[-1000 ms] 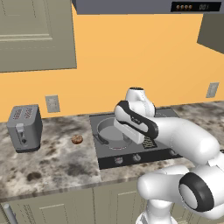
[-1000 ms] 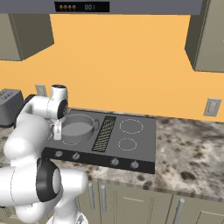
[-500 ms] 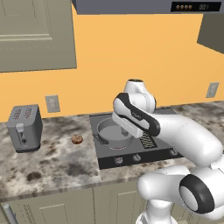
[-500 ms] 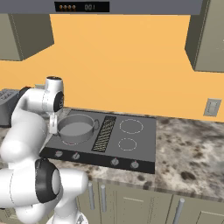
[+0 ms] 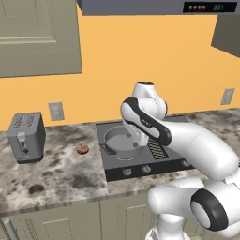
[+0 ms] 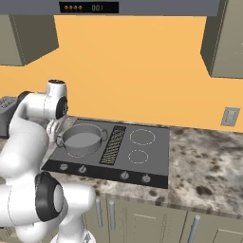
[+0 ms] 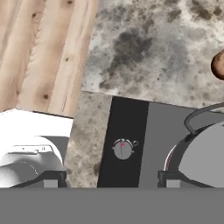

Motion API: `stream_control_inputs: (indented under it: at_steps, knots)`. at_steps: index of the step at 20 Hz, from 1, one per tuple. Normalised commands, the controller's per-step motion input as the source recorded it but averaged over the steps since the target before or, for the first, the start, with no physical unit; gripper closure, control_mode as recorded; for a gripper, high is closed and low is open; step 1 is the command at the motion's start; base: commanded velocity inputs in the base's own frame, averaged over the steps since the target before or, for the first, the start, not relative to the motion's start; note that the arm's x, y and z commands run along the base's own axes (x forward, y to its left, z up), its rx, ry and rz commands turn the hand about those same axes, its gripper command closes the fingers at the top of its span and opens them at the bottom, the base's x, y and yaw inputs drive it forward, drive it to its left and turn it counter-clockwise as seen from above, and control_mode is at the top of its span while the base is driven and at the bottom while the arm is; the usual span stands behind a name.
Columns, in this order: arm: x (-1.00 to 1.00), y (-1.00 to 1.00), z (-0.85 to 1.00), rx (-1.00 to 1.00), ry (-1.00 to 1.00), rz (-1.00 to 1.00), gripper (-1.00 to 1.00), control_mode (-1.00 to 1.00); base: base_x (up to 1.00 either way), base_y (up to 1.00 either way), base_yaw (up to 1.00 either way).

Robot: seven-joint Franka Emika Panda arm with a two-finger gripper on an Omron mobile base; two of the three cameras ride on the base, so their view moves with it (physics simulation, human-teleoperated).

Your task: Turn on the burner for the pot on the stove. Wait thirty seconds for the pot to heat up. Then add the mushroom to the pot.

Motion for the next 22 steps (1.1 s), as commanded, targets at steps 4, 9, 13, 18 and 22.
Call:
stream_control_inputs:
  at_steps: [4,9,13,18,22]
  knots:
    - [0.00,0.00,0.16,0.00,0.00,-0.17,-1.00,-1.00,0.00,0.00,0.00]
    - [0.00,0.01,0.04,0.00,0.00,-0.32,-1.00,-1.00,0.00,0.00,0.00]
    - [0.00,0.02,0.00,0.00,0.00,-0.52,-1.00,-1.00,0.00,0.00,0.00]
    - [-0.01,0.00,0.06,0.00,0.03,-0.56,-1.00,-1.00,0.00,0.00,0.00]
    - [-0.05,0.00,0.26,0.01,0.06,-0.47,-1.00,-1.00,0.00,0.00,0.00]
